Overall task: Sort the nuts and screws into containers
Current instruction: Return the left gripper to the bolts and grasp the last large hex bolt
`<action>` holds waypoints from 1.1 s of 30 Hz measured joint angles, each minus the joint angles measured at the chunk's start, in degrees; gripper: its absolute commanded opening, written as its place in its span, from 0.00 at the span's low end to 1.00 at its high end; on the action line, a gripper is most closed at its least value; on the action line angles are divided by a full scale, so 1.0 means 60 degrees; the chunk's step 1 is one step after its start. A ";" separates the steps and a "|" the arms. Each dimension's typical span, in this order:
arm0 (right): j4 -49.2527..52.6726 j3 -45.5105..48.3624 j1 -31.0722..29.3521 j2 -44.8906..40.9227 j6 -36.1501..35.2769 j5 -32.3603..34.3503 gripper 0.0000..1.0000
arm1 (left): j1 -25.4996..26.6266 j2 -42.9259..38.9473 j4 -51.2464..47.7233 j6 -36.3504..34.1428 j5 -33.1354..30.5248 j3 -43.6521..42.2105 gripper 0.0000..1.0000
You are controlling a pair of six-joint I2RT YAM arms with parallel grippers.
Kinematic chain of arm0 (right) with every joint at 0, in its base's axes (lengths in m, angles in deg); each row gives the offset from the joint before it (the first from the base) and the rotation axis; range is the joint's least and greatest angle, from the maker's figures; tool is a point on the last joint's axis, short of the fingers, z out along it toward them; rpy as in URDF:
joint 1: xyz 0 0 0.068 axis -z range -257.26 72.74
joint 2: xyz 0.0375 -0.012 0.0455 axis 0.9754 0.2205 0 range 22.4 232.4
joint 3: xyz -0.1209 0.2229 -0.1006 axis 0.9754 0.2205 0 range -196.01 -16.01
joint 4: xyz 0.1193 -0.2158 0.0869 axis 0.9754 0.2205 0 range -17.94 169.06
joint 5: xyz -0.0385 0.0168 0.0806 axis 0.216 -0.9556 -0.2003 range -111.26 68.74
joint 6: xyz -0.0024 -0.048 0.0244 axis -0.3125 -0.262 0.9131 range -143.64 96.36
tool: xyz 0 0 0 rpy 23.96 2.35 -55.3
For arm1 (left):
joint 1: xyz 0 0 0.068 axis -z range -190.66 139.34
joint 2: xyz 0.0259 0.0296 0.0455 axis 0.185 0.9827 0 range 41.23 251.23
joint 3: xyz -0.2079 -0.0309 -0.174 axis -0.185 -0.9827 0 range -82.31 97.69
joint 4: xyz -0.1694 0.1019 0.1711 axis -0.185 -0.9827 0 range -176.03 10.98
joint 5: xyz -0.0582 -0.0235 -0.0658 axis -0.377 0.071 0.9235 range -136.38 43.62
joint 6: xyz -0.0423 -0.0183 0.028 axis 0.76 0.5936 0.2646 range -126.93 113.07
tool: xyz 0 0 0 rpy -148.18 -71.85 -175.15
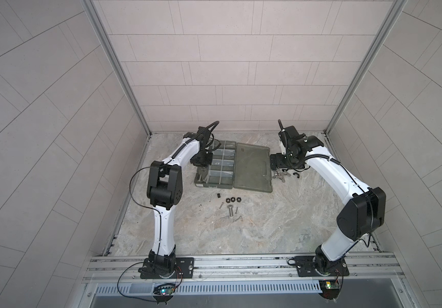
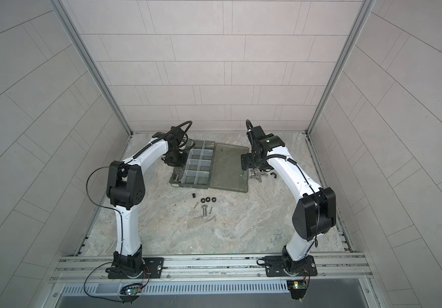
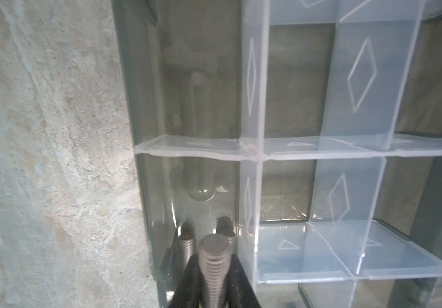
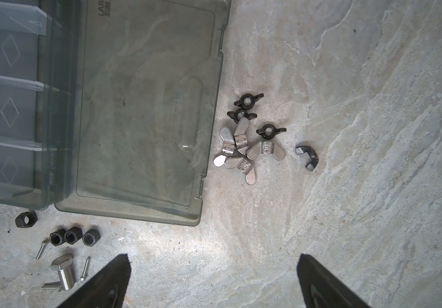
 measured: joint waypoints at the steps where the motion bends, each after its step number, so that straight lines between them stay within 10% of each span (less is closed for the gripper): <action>1: 0.0004 -0.0069 0.0000 0.0080 0.0000 -0.0004 0.99 | -0.0029 0.0036 -0.0025 -0.0055 0.0018 0.0055 0.34; 15: 0.0557 -0.0419 0.0000 0.0521 0.0015 -0.0029 0.99 | 0.0171 -0.0565 -0.0619 0.0525 0.0572 -0.0270 0.44; 33: 0.0313 0.3359 0.0000 -0.3013 0.0208 -0.0393 0.99 | 0.4288 -0.3763 0.0324 0.2965 0.1031 -0.5402 0.37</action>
